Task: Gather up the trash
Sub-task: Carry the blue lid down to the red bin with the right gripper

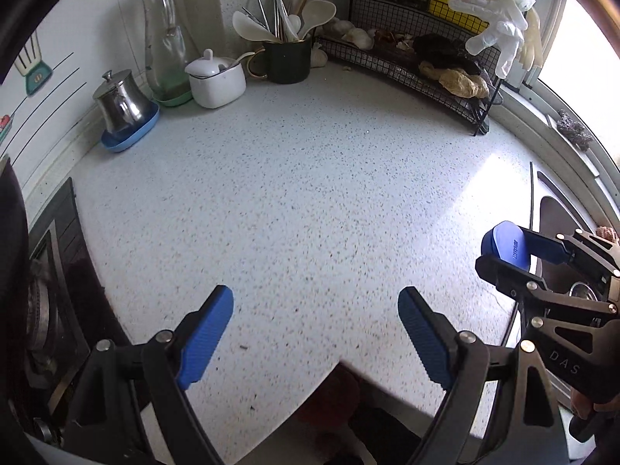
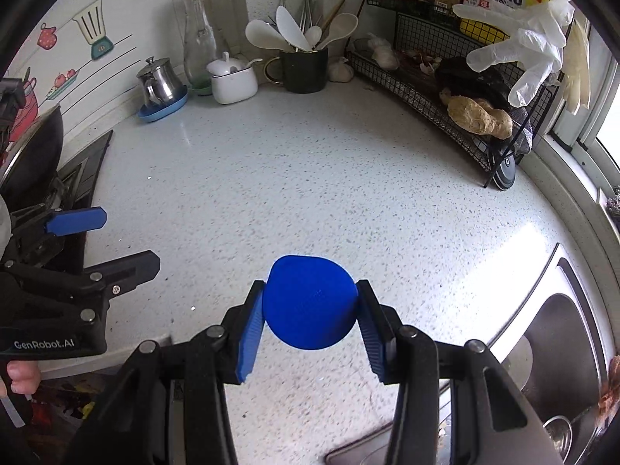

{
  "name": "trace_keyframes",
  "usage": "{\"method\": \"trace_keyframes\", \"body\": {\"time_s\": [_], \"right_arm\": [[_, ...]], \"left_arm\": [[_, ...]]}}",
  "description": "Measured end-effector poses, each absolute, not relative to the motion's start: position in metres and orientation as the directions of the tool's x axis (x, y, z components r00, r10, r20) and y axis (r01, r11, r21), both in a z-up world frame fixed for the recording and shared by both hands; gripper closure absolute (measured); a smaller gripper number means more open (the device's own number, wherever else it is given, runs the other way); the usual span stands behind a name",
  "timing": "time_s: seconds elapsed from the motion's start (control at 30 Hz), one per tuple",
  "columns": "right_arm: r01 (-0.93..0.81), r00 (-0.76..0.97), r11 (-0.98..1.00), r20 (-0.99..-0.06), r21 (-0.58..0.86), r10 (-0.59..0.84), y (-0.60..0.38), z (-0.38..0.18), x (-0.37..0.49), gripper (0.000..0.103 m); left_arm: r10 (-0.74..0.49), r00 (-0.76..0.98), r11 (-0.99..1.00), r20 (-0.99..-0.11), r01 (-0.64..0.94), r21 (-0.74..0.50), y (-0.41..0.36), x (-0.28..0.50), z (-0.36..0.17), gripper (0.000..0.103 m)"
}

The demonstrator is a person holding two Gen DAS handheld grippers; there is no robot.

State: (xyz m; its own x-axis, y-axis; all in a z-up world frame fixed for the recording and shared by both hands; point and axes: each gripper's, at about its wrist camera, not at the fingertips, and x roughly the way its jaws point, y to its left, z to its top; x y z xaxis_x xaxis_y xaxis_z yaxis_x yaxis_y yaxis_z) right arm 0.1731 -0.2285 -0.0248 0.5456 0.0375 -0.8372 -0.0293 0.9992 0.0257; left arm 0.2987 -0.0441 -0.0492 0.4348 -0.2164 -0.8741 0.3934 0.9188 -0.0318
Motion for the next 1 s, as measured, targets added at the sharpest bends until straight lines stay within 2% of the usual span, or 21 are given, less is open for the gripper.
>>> {"method": "trace_keyframes", "body": {"time_s": [0.5, 0.7, 1.0], "right_arm": [[-0.143, 0.528, 0.989, -0.843, 0.030, 0.102, -0.132, -0.029, 0.102, 0.060], [-0.205, 0.483, 0.978, -0.867, 0.027, 0.125, -0.102, -0.044, 0.074, 0.060], [-0.272, 0.389, 0.961, -0.909, 0.043, 0.151, -0.077, -0.102, 0.053, 0.060]], "left_arm": [[-0.213, 0.427, 0.949, -0.879, 0.303, -0.083, 0.062, 0.171, -0.057, 0.017], [-0.204, 0.380, 0.964, -0.902, 0.240, -0.117, 0.093, 0.133, -0.082, 0.017], [-0.157, 0.283, 0.980, -0.946, 0.163, -0.114, 0.113, 0.102, -0.147, 0.017]]}}
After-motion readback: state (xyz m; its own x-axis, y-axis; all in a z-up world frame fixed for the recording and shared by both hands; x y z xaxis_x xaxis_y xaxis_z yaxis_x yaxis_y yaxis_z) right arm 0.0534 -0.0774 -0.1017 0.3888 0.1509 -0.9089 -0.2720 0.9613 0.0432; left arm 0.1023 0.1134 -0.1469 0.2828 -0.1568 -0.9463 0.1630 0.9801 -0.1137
